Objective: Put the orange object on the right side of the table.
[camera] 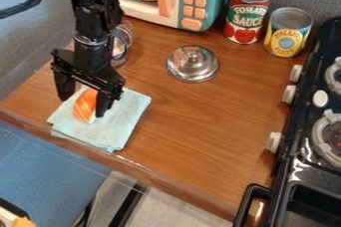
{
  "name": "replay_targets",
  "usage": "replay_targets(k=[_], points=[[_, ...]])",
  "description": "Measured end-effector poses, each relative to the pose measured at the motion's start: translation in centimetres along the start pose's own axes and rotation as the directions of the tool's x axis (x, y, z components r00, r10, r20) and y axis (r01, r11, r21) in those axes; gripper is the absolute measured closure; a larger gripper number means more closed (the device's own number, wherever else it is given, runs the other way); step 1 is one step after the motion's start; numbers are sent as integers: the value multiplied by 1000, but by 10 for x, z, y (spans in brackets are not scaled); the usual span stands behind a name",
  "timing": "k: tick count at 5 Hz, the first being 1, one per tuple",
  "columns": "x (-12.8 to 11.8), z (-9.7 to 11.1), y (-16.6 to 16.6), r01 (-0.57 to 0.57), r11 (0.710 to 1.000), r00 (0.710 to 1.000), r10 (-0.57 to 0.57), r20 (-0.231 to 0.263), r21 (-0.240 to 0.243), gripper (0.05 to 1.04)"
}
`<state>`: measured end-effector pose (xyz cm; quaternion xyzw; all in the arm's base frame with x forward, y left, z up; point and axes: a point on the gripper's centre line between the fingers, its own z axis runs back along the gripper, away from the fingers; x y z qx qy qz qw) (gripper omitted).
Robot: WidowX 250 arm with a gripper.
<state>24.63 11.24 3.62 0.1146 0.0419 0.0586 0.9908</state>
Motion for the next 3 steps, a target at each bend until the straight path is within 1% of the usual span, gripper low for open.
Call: replay_targets(k=[1,2,3], points=[[8,-11,-4,-20,1000,999,19,-30,-19,84],[14,-19,-7,-24,999,999,22,-42,-34,133],[19,-18,-9,-14,999,1000,13,-23,-50,418]])
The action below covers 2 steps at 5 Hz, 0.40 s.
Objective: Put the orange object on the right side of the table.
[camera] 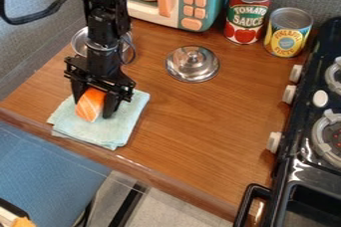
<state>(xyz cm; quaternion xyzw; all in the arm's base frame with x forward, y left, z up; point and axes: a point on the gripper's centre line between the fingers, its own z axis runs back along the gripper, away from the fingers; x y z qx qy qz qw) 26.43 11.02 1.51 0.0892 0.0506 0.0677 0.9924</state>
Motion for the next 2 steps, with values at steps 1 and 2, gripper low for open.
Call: replay_targets(k=[1,2], points=[[-1,4,-4,10,1000,1000,-10,12,-26,499],[-5,31,-5,18,998,996,-13,83,-53,499]])
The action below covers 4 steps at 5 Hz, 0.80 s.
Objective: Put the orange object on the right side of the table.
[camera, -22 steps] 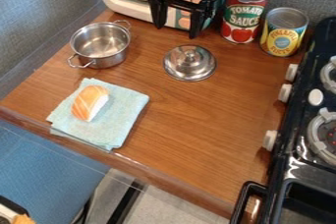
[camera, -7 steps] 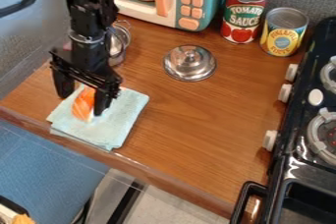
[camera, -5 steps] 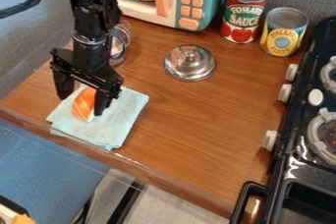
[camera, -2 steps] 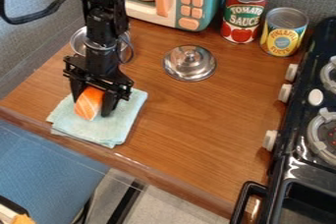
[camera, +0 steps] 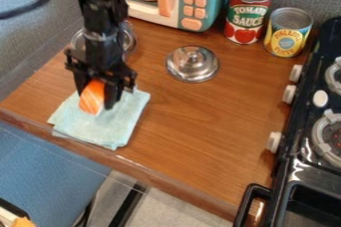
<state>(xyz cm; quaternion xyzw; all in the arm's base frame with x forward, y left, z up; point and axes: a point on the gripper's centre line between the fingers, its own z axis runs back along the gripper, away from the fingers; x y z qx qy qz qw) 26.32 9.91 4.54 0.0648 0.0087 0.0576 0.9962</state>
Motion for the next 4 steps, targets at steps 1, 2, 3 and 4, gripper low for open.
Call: replay_targets(k=[1,2,3,4], points=[[3,15,-19,20,999,999,-19,27,-44,499],[31,22,-69,91,991,994,-85,63,-102,499],[41,16,-113,154,976,987,-146,65,-152,499],[36,9,-138,173,976,983,-164,77,-130,499]])
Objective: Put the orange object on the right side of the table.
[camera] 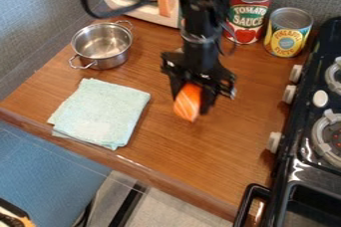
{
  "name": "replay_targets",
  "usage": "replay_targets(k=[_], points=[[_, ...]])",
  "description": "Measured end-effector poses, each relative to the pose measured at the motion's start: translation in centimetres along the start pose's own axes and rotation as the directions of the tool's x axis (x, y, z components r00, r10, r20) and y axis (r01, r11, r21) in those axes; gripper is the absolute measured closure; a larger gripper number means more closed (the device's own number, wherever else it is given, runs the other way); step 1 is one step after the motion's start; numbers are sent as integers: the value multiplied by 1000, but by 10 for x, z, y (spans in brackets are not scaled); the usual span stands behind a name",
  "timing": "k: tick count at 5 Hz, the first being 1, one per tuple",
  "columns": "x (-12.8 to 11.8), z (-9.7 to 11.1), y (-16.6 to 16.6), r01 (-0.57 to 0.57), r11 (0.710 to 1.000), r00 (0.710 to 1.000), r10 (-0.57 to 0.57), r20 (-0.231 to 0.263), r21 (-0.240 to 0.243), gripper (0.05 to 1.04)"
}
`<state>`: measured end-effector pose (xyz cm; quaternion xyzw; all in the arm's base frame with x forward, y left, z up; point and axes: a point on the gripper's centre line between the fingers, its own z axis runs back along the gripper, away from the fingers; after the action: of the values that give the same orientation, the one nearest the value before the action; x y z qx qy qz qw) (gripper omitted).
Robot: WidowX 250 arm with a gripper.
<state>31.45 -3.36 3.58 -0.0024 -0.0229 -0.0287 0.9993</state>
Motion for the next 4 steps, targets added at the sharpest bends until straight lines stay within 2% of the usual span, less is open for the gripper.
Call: replay_targets(k=[1,2,3,4], points=[[-7,-15,-3,-12,1000,1000,13,-21,25,499],[-9,-21,-1,-19,999,999,20,-27,37,499],[-12,-25,-1,-17,999,999,18,-41,37,430],[-17,-26,-3,-3,1000,998,4,-57,22,137]])
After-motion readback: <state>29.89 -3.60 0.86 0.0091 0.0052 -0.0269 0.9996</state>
